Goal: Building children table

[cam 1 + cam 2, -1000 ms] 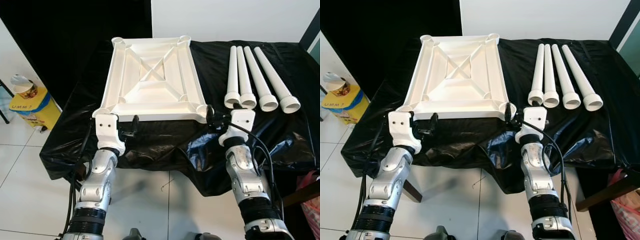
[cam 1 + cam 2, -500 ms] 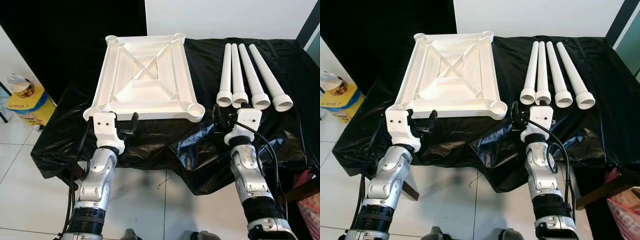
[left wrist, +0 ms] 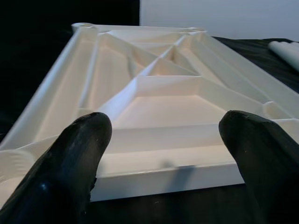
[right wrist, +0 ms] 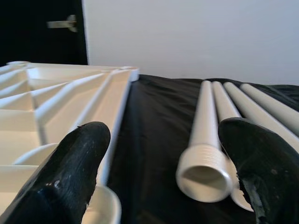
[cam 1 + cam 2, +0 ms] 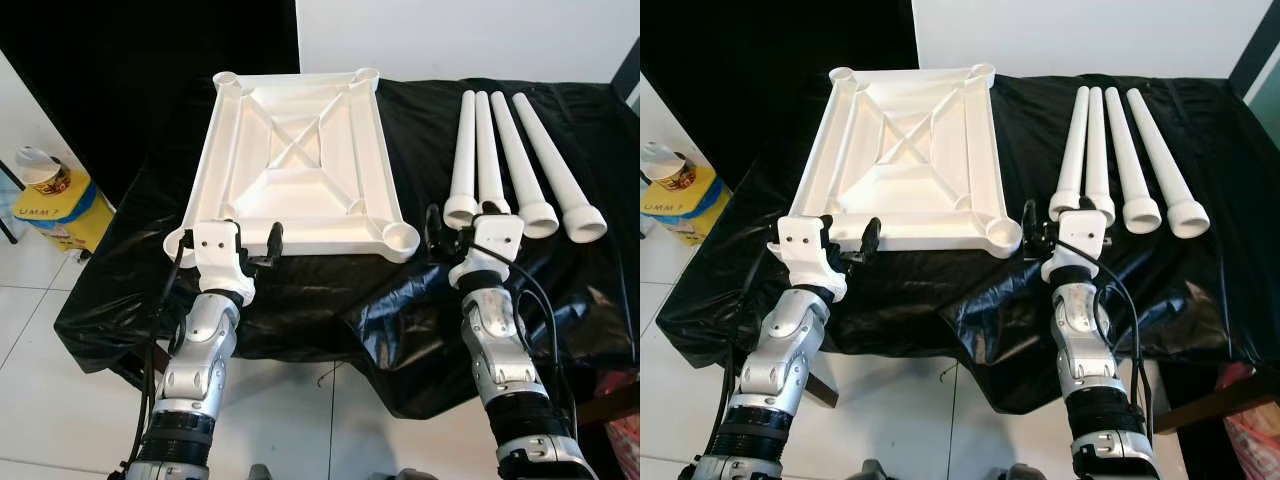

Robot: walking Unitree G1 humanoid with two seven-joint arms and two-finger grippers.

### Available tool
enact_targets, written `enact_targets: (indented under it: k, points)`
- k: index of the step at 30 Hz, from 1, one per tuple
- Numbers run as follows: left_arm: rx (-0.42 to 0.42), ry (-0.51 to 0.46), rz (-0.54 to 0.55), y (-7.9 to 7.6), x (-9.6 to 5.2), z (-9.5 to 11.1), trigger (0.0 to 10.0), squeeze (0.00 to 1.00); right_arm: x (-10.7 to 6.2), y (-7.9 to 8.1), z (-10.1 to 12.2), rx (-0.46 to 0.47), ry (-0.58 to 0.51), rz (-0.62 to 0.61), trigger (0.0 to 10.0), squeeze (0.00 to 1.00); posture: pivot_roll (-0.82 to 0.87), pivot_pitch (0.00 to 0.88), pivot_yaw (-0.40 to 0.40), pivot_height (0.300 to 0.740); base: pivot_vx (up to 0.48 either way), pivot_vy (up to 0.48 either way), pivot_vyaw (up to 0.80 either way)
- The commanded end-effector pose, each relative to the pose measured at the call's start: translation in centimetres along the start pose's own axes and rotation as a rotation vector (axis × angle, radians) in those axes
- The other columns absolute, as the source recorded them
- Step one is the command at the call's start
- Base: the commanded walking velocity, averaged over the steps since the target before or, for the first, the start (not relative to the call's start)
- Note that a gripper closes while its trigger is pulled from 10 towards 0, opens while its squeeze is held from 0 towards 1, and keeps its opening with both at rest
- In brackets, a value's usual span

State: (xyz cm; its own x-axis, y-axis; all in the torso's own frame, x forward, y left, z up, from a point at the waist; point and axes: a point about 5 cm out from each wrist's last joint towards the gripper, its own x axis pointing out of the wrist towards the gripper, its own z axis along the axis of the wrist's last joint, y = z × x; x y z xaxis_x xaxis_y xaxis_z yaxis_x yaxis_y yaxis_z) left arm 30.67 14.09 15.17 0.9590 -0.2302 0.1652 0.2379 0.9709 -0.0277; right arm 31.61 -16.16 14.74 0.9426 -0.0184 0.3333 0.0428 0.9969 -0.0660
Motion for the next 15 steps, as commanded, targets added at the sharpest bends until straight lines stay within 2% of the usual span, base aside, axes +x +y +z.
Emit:
enact_targets:
  k: [1, 15]
  points:
    - [-0.007, 0.012, -0.036, -0.11, -0.2, -0.45, 10.0, 0.0, -0.06, -0.01, -0.1, -0.01, -0.002, 0.01, 10.0, 0.0, -0.04, 0.02, 0.012, 0.74, 0.0, 0.0, 0.0]
    - [-0.001, 0.006, -0.081, -0.56, 0.35, -0.08, 10.0, 0.0, -0.63, -0.43, 0.06, -0.02, -0.01, -0.009, 10.0, 0.0, -0.04, 0.044, 0.019, 0.74, 0.0, 0.0, 0.0]
